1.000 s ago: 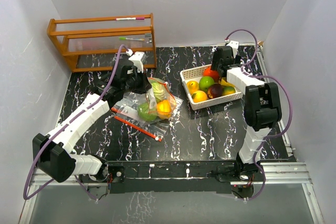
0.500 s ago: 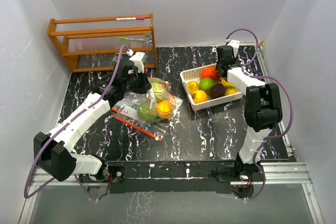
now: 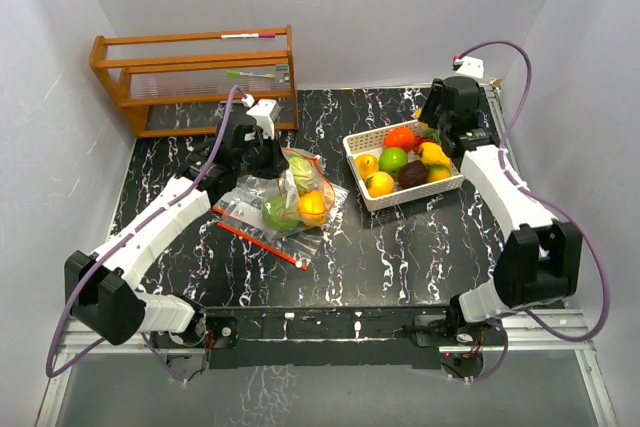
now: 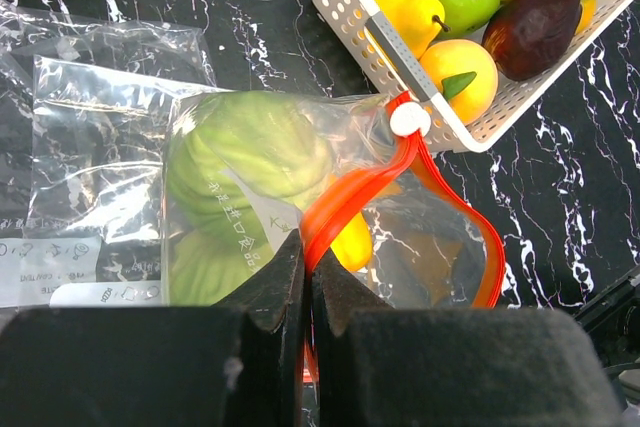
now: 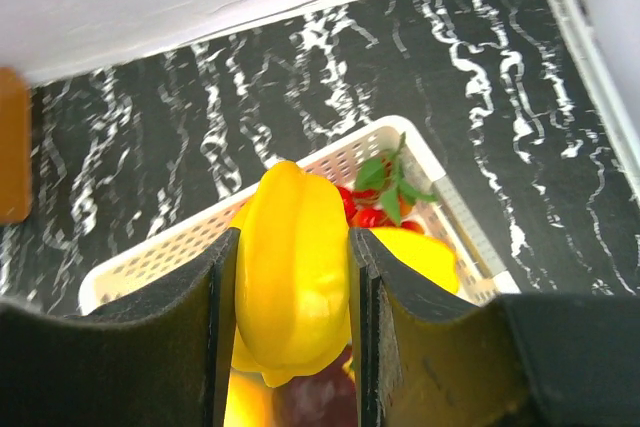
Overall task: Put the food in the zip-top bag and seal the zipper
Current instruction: Pick up the fake fruit from the bin, then place the fake fruit in the zipper food storage bag.
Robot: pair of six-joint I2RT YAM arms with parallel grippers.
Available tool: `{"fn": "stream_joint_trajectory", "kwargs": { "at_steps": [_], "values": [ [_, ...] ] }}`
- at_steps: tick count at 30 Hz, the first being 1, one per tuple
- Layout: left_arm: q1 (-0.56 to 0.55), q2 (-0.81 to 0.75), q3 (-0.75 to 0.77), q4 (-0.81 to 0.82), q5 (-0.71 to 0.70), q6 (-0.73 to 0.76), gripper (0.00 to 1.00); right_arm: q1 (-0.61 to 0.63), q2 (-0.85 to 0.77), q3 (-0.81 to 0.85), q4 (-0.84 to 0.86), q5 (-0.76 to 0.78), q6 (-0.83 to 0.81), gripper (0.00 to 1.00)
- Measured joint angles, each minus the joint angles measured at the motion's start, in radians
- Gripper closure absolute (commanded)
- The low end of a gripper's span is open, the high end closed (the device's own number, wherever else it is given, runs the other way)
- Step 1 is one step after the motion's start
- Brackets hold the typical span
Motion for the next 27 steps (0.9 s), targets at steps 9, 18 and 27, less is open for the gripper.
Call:
{"fn": "stream_joint_trajectory", "kwargs": {
  "at_steps": [9,18,27],
  "values": [
    [0.000,0.046,0.000,0.005,0.010,-0.001,1.00,0.000,-0.334,-0.143,-0.083,-0.467,0.008,0.92],
    [0.000,0.052,0.000,0.005,0.028,-0.015,1.00,0.090,-0.528,-0.260,-0.076,-0.798,0.087,0.92],
    [0.000,0.052,0.009,0.005,0.053,-0.022,1.00,0.449,-0.435,-0.259,-0.002,-0.730,0.136,0.92]
  ]
}}
